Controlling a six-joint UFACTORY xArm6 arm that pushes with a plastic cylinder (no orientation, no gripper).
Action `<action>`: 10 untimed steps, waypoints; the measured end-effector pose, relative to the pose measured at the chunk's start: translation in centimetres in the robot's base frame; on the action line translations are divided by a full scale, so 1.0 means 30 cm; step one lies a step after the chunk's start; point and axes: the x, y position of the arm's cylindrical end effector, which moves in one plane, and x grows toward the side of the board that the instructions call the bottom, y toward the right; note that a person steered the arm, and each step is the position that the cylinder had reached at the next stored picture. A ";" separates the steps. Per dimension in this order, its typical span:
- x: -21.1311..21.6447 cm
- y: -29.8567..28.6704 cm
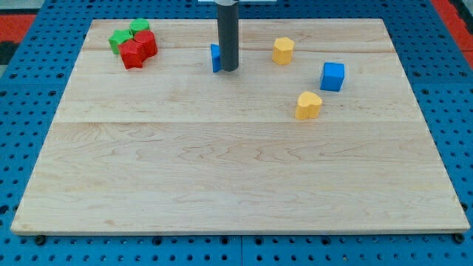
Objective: Move the yellow hexagon near to the yellow heart
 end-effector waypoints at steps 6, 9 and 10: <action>-0.144 0.432; 0.092 0.393; 0.217 0.418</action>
